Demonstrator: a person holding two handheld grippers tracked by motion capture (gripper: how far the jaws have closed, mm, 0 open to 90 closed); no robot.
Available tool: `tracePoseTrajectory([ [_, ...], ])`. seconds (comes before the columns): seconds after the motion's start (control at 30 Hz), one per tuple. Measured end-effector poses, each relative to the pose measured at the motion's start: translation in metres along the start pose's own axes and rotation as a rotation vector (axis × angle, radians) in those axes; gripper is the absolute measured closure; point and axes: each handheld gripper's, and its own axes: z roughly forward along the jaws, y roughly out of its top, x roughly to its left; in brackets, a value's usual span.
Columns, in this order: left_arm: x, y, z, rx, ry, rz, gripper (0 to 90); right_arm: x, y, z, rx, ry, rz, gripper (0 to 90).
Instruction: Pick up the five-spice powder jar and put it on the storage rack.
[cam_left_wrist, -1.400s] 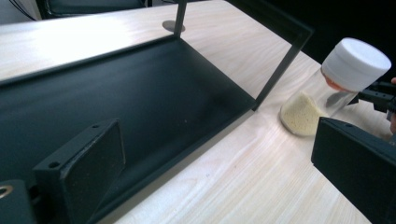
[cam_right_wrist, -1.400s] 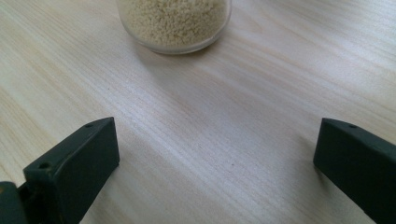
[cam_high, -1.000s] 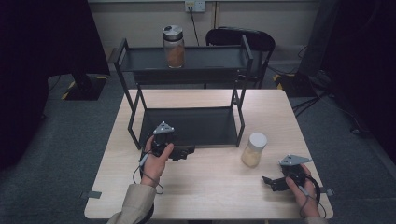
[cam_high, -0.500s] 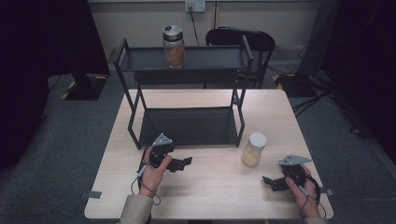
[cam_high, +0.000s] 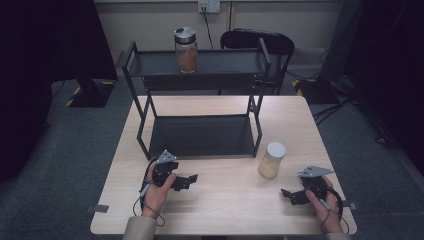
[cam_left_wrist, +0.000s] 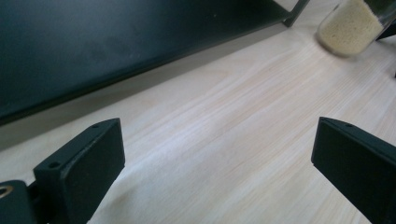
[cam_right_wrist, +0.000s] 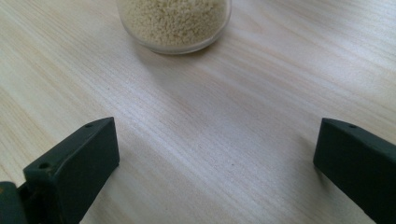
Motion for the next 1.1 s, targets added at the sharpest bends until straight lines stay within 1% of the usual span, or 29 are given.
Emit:
tracePoseTrajectory([
  [0.07,0.001,-0.003,-0.002,0.004,0.007,-0.001,2.0,0.0,0.0,0.0,0.0,0.0,0.0,0.0],
  [0.17,0.002,-0.008,-0.004,-0.003,0.023,-0.009,2.0,0.0,0.0,0.0,0.0,0.0,0.0,0.0],
  [0.37,0.005,-0.016,-0.008,0.015,0.044,-0.02,2.0,0.0,0.0,0.0,0.0,-0.001,0.0,0.0],
  [0.47,0.006,-0.019,-0.01,0.018,0.056,-0.016,2.0,0.0,0.0,0.0,0.0,0.0,0.0,0.0],
  [0.63,0.006,-0.022,-0.012,0.037,0.07,-0.009,1.9,0.0,0.0,0.0,0.0,-0.001,0.0,0.0],
  [0.8,0.005,-0.024,-0.012,0.063,0.088,0.006,1.9,0.0,0.0,0.0,0.002,-0.001,0.0,0.0],
  [0.83,0.004,-0.025,-0.012,0.064,0.094,0.017,1.9,0.0,0.0,0.0,0.002,-0.001,0.001,0.0],
  [0.9,0.003,-0.025,-0.013,0.067,0.099,0.025,1.9,0.0,0.0,0.0,0.002,-0.001,0.001,0.0],
  [1.0,-0.001,-0.024,-0.012,0.081,0.113,0.064,1.7,0.0,0.0,0.0,0.002,-0.001,0.0,0.0],
  [1.07,-0.003,-0.026,-0.011,0.087,0.12,0.099,0.6,0.0,0.0,0.0,0.002,-0.001,0.001,0.0],
  [1.1,-0.004,-0.026,-0.011,0.086,0.125,0.108,0.3,0.0,0.0,0.0,0.002,-0.001,0.001,0.0],
])
